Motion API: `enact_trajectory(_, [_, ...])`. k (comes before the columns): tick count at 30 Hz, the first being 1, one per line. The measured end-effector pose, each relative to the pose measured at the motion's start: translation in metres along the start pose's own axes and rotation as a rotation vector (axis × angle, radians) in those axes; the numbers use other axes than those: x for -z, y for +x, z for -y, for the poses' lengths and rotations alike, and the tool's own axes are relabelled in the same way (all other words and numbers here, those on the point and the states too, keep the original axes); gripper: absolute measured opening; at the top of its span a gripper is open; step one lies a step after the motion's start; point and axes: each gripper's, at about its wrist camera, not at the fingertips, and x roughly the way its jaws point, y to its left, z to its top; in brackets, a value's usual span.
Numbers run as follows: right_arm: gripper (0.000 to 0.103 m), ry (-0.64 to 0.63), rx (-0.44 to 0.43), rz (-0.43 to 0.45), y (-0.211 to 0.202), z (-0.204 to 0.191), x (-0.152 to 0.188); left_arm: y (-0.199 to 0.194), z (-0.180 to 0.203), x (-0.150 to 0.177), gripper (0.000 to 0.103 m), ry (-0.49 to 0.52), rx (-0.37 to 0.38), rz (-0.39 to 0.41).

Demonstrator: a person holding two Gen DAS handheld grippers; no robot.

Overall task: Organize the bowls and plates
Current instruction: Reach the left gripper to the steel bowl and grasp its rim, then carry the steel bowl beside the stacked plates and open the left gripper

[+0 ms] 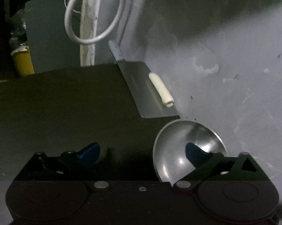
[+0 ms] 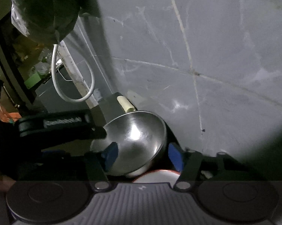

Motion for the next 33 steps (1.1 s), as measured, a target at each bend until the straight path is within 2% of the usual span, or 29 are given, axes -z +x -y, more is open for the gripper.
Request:
enact_trajectory(1, [0.058,0.0,0.002,-0.006,0.004,0.0,0.001,0.003,-0.001,0.001,0.087,-0.003,0.009,-0.016])
enact_trajectory(2, [0.056,0.001,0.004,-0.011,0.008,0.001,0.002,0.004,-0.004,0.004,0.075,-0.013,0.022,-0.029])
enact_trajectory(3, [0.05,0.002,0.008,-0.011,0.01,0.001,0.001,0.007,-0.005,0.005,0.06,-0.03,0.041,-0.045])
enact_trajectory(4, [0.044,0.001,0.012,-0.01,0.012,0.002,0.002,0.008,-0.007,0.007,0.052,-0.044,0.059,-0.059])
enact_trajectory(5, [0.04,0.0,0.015,-0.009,0.012,0.003,0.001,0.009,-0.008,0.009,0.036,-0.053,0.075,-0.071])
enact_trajectory(6, [0.033,-0.002,0.016,-0.01,0.011,0.003,0.001,0.01,-0.009,0.01,0.024,-0.052,0.085,-0.079])
enact_trajectory(7, [0.028,-0.007,0.014,-0.014,0.012,0.004,0.001,0.009,-0.008,0.01,0.021,-0.041,0.091,-0.083])
enact_trajectory(9, [0.026,-0.022,0.011,-0.02,0.009,0.003,0.0,0.004,-0.005,0.012,0.019,-0.004,0.068,-0.066])
enact_trajectory(14, [0.026,-0.044,-0.028,0.035,-0.017,-0.005,-0.002,-0.027,-0.007,0.013,0.019,0.024,0.082,0.007])
enact_trajectory(19, [0.026,-0.09,-0.111,0.115,-0.062,-0.024,0.0,-0.094,-0.015,0.026,0.02,0.034,0.081,0.146])
enact_trajectory(24, [0.026,-0.128,-0.205,0.141,-0.123,-0.041,0.02,-0.169,-0.028,0.063,0.021,0.063,0.064,0.247])
enact_trajectory(28, [0.026,-0.147,-0.259,0.079,-0.168,-0.05,0.045,-0.215,-0.044,0.107,0.023,0.097,0.047,0.216])
enact_trajectory(33, [0.026,-0.22,-0.297,-0.037,-0.22,-0.062,0.091,-0.26,-0.073,0.173,0.024,0.043,0.053,0.122])
